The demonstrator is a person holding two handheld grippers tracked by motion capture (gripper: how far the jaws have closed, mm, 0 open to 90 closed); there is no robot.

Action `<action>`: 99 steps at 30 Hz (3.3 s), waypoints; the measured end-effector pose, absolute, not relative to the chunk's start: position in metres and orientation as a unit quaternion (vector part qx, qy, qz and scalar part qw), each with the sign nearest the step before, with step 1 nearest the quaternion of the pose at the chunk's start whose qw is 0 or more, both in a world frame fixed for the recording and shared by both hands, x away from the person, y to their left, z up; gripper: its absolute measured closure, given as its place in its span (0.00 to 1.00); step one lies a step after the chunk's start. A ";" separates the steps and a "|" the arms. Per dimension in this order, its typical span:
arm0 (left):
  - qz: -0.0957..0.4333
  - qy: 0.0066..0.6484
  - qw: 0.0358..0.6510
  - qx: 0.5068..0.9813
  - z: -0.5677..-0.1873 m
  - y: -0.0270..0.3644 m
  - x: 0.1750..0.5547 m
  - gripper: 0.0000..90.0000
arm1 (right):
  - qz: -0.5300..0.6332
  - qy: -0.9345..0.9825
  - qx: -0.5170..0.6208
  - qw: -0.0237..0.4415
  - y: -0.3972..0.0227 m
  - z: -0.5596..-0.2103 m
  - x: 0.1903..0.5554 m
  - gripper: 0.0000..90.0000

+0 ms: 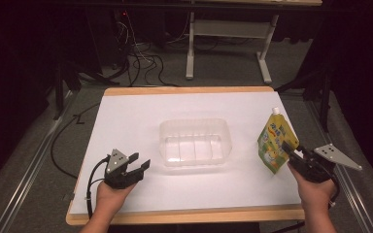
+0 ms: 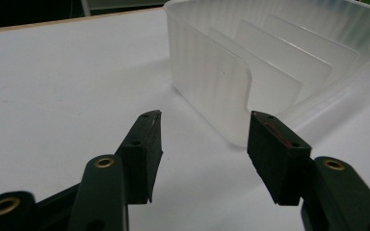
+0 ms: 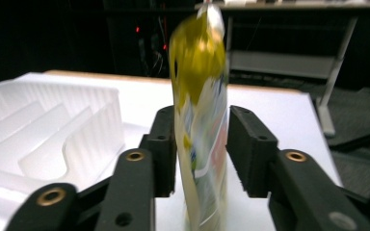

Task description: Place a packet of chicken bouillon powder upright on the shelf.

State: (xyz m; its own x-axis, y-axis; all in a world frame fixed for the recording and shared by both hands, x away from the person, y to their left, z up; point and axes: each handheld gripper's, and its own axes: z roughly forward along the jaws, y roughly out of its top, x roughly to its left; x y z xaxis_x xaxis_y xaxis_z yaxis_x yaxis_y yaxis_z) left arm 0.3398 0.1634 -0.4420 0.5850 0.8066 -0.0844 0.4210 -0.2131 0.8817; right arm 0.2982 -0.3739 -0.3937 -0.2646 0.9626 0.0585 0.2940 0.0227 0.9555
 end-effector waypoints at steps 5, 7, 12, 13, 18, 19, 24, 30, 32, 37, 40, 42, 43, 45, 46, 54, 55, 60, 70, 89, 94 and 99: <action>0.215 0.432 0.461 0.745 -0.446 0.157 0.353 0.74 | 0.476 0.630 0.516 0.331 -0.370 -0.402 0.306 0.66; 0.224 0.444 0.445 0.744 -0.449 0.151 0.366 0.88 | 0.475 0.625 0.524 0.330 -0.370 -0.403 0.307 0.71; 0.226 0.470 0.425 0.740 -0.458 0.131 0.400 1.00 | 0.479 0.613 0.535 0.330 -0.371 -0.402 0.309 0.89; 0.224 0.470 0.423 0.742 -0.460 0.125 0.404 1.00 | 0.477 0.612 0.536 0.333 -0.371 -0.403 0.310 0.90; 0.205 0.464 0.422 0.751 -0.468 0.102 0.410 1.00 | 0.472 0.615 0.530 0.344 -0.369 -0.403 0.311 0.98; 0.209 0.465 0.417 0.752 -0.469 0.098 0.409 1.00 | 0.470 0.616 0.529 0.345 -0.369 -0.404 0.310 0.99; 0.201 0.462 0.419 0.755 -0.470 0.090 0.409 1.00 | 0.470 0.614 0.530 0.347 -0.372 -0.404 0.309 1.00; 0.192 0.452 0.424 0.761 -0.469 0.071 0.408 1.00 | 0.474 0.610 0.530 0.349 -0.375 -0.403 0.308 1.00; 0.187 0.446 0.431 0.761 -0.468 0.063 0.407 1.00 | 0.477 0.607 0.531 0.348 -0.377 -0.403 0.307 1.00; 0.189 0.441 0.432 0.763 -0.467 0.053 0.408 0.94 | 0.481 0.602 0.534 0.347 -0.379 -0.402 0.305 1.00; 0.196 0.435 0.427 0.768 -0.464 0.061 0.406 0.86 | 0.486 0.600 0.533 0.345 -0.379 -0.401 0.304 1.00; 0.203 0.430 0.430 0.768 -0.460 0.071 0.402 0.81 | 0.490 0.599 0.531 0.345 -0.379 -0.400 0.303 1.00; 0.210 0.427 0.431 0.767 -0.457 0.077 0.399 0.78 | 0.491 0.598 0.531 0.345 -0.379 -0.399 0.302 1.00; 0.213 0.422 0.432 0.768 -0.451 0.092 0.393 0.72 | 0.495 0.596 0.530 0.345 -0.378 -0.398 0.301 1.00; 0.211 0.422 0.437 0.766 -0.448 0.100 0.389 0.70 | 0.495 0.597 0.528 0.347 -0.378 -0.397 0.300 1.00; 0.198 0.407 0.471 0.757 -0.451 0.146 0.351 0.51 | 0.504 0.585 0.528 0.354 -0.377 -0.386 0.294 1.00; 0.194 0.407 0.474 0.756 -0.453 0.148 0.349 0.51 | 0.505 0.584 0.527 0.357 -0.377 -0.384 0.293 1.00; 0.197 0.399 0.487 0.751 -0.448 0.147 0.349 0.46 | 0.517 0.575 0.516 0.368 -0.373 -0.370 0.289 1.00; 0.189 0.393 0.497 0.750 -0.446 0.146 0.348 0.44 | 0.549 0.571 0.485 0.370 -0.357 -0.335 0.288 1.00; 0.198 0.377 0.490 0.761 -0.446 0.142 0.347 0.42 | 0.587 0.600 0.435 0.328 -0.272 -0.306 0.327 1.00; 0.198 0.370 0.488 0.765 -0.446 0.140 0.346 0.41 | 0.587 0.603 0.436 0.320 -0.247 -0.313 0.336 1.00; 0.200 0.367 0.495 0.762 -0.443 0.142 0.345 0.41 | 0.585 0.606 0.440 0.312 -0.227 -0.322 0.343 1.00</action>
State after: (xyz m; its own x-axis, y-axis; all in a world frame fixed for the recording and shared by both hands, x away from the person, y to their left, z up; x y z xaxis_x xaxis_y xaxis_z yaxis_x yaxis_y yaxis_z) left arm 0.3452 0.1423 -0.4431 0.6507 0.7571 -0.0582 0.3609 -0.2408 0.9010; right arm 0.3433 -0.2267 -0.3216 -0.4190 0.8977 0.1363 0.1686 -0.0706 0.9832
